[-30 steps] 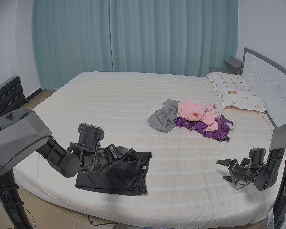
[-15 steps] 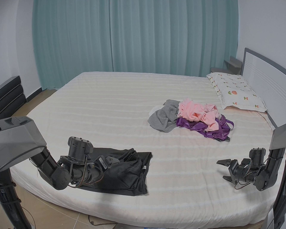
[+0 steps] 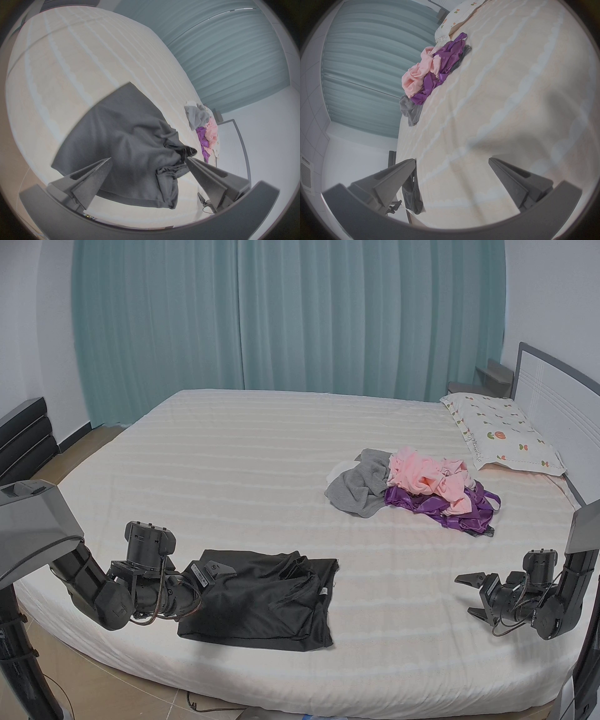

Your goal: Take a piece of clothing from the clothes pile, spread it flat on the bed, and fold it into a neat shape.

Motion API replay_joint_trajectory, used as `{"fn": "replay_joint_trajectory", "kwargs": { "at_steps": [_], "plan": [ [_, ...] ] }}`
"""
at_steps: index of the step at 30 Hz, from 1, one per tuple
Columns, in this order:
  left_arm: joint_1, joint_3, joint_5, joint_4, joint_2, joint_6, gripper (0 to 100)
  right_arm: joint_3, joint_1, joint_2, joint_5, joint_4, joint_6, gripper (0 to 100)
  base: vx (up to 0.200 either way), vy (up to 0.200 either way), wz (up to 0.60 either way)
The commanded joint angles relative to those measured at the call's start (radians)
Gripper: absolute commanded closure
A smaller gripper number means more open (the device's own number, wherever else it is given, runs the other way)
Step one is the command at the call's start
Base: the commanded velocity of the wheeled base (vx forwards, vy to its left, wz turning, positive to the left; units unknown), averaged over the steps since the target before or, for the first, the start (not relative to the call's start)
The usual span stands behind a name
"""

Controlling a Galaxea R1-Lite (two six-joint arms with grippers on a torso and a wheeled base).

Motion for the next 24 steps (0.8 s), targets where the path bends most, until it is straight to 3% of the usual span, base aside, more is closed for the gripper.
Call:
{"fn": "replay_joint_trajectory", "kwargs": {
  "at_steps": [1, 10, 14, 19, 20, 24],
  "plan": [
    [0.000, 0.001, -0.001, 0.001, 0.000, 0.000, 0, -0.003, 0.001, 0.001, 0.000, 0.000, 0.000, 0, 0.000, 0.200, 0.00],
    [0.000, 0.001, -0.004, 0.000, 0.007, 0.000, 0, -0.003, 0.002, -0.016, -0.011, 0.000, 0.000, 0, 0.000, 0.200, 0.00],
    [0.003, 0.000, -0.005, 0.000, 0.007, 0.000, 0, 0.027, 0.042, -0.086, -0.017, 0.000, -0.001, 0, 0.000, 0.200, 0.00],
    [0.003, -0.002, -0.005, 0.000, 0.008, 0.000, 0, 0.053, 0.140, -0.172, -0.095, 0.006, -0.004, 0, 0.000, 0.200, 0.00],
    [0.003, -0.003, -0.007, 0.000, 0.010, 0.001, 0, 0.060, 0.188, -0.194, -0.139, 0.003, -0.006, 0, 0.000, 0.200, 0.00],
    [0.002, -0.005, -0.017, -0.007, 0.026, 0.001, 0, 0.051, 0.286, -0.195, -0.212, 0.010, -0.010, 0, 0.000, 0.200, 0.00]
  ]
}}
